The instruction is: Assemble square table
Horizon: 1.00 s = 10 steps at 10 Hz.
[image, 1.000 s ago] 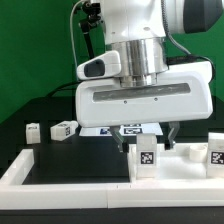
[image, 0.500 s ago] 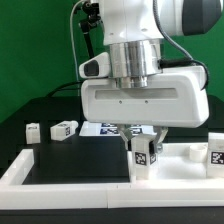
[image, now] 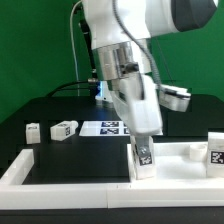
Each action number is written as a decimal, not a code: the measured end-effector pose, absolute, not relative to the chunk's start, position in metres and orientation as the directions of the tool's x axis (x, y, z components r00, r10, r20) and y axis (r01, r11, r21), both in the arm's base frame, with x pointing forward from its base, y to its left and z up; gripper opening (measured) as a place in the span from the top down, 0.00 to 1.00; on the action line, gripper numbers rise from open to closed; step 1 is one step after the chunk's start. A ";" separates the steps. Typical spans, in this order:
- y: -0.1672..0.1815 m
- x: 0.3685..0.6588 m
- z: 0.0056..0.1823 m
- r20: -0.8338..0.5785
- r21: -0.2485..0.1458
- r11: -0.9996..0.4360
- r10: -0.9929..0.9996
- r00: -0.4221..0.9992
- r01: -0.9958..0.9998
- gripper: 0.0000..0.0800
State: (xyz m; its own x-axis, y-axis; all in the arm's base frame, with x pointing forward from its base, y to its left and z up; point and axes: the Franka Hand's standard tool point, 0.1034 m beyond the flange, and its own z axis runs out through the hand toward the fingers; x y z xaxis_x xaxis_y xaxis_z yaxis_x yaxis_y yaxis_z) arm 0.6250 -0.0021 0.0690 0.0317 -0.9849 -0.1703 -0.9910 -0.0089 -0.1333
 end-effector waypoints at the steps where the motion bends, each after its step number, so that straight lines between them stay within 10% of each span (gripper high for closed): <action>1: -0.001 0.625 0.069 -0.175 -0.126 0.021 -0.985 0.001 -0.992 0.64; 3: -0.001 0.624 0.068 -0.171 -0.129 -0.004 -0.985 0.026 -0.992 0.54; 5: 0.009 0.624 0.065 -0.091 -0.150 -0.297 -0.946 0.312 -0.943 0.22; 10: 0.009 0.626 0.066 0.004 -0.165 -0.690 -0.716 0.699 -0.705 0.19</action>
Offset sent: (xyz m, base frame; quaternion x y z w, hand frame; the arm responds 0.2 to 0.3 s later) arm 0.0000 0.0000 0.0000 0.0000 0.0000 0.0000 1.0000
